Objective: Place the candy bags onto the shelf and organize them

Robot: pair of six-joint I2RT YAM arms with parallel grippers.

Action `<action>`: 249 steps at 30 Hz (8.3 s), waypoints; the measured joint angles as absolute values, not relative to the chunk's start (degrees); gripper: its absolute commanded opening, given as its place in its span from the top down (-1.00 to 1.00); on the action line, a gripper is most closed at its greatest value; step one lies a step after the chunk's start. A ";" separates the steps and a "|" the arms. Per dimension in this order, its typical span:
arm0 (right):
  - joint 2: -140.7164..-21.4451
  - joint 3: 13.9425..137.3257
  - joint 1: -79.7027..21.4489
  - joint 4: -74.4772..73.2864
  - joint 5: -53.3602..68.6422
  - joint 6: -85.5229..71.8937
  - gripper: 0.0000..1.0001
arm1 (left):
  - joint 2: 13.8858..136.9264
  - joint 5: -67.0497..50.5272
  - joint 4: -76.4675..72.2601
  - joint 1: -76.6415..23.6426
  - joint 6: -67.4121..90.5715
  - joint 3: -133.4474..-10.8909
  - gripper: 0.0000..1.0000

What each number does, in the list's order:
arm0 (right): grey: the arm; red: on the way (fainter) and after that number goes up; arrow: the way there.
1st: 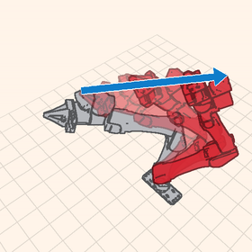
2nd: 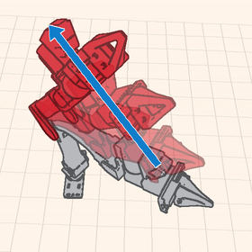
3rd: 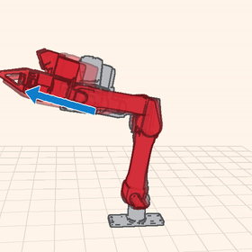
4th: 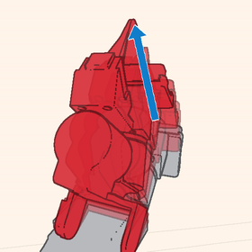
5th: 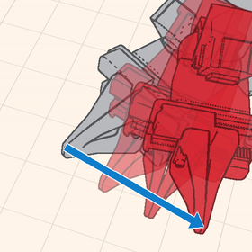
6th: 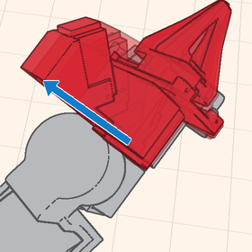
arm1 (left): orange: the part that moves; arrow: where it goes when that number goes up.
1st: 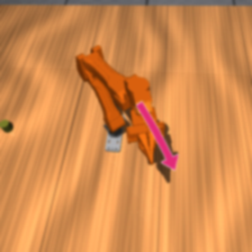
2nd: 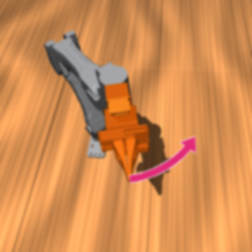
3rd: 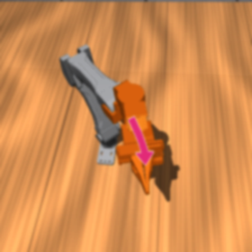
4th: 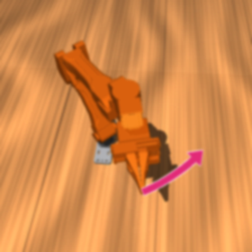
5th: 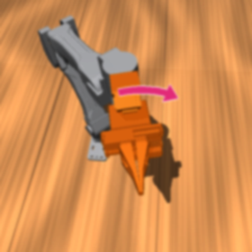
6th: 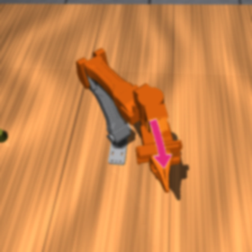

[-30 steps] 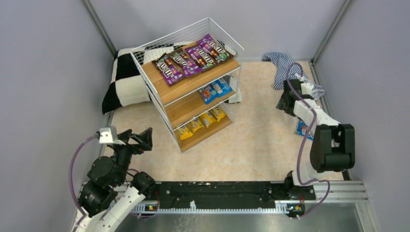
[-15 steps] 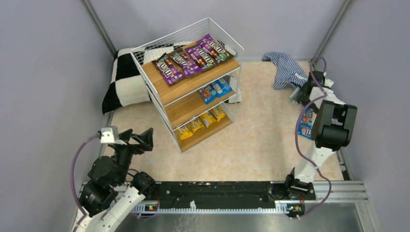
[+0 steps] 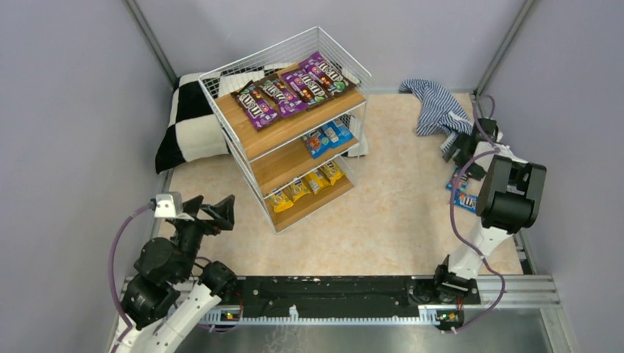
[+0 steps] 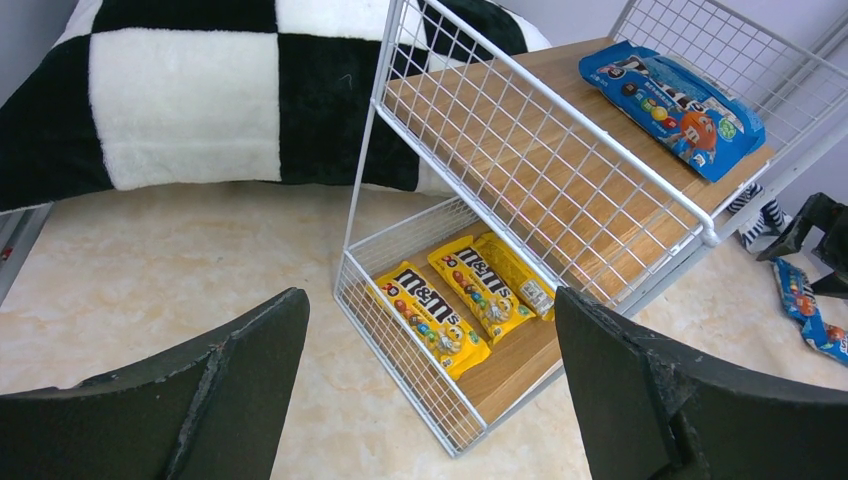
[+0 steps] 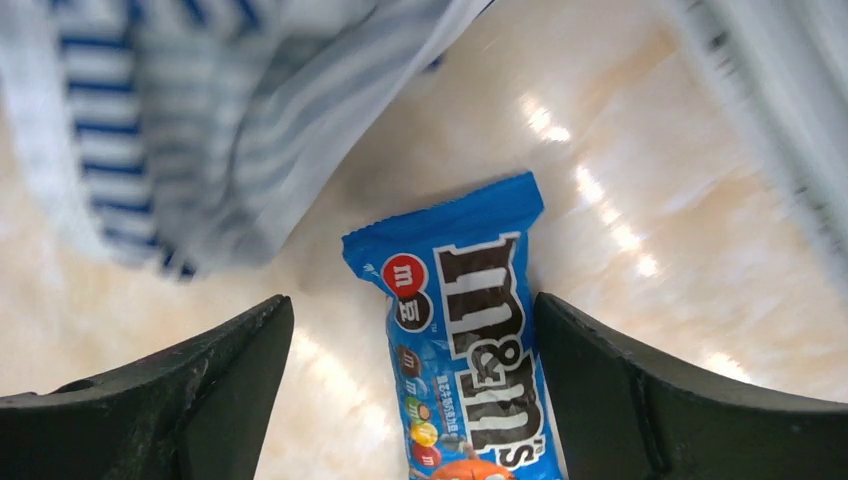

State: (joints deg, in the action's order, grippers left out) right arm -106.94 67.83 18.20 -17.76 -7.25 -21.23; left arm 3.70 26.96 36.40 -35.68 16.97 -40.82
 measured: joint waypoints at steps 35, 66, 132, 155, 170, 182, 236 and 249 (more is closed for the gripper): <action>-67.77 42.09 -16.36 -18.96 7.22 -19.46 -0.96 | 3.55 26.89 36.38 -35.68 16.75 -40.69 -0.97; -72.47 13.04 11.05 14.94 47.99 -44.91 -0.48 | 3.53 26.55 36.34 -35.68 16.49 -40.60 -0.97; -56.01 26.98 1.65 5.93 22.74 -40.10 1.00 | 5.06 26.63 35.99 -35.29 16.51 -40.51 -0.97; -51.62 52.07 -37.15 -19.42 39.79 -44.12 1.00 | 4.10 26.63 35.99 -35.27 16.51 -40.47 -0.97; -62.83 46.28 -56.93 16.91 3.16 -56.03 1.00 | 3.42 26.65 35.99 -35.24 16.53 -40.45 -0.97; -72.18 53.32 -58.04 21.85 -11.16 -45.98 1.00 | 3.38 26.63 35.99 -35.24 16.51 -40.45 -0.97; -64.69 62.13 -58.04 -1.80 -22.85 -28.49 -0.21 | 3.40 26.63 35.99 -35.24 16.51 -40.38 -0.97; -41.78 36.58 -36.34 -22.72 -35.92 -32.03 -0.37 | 3.40 26.57 35.97 -35.24 16.49 -40.36 -0.97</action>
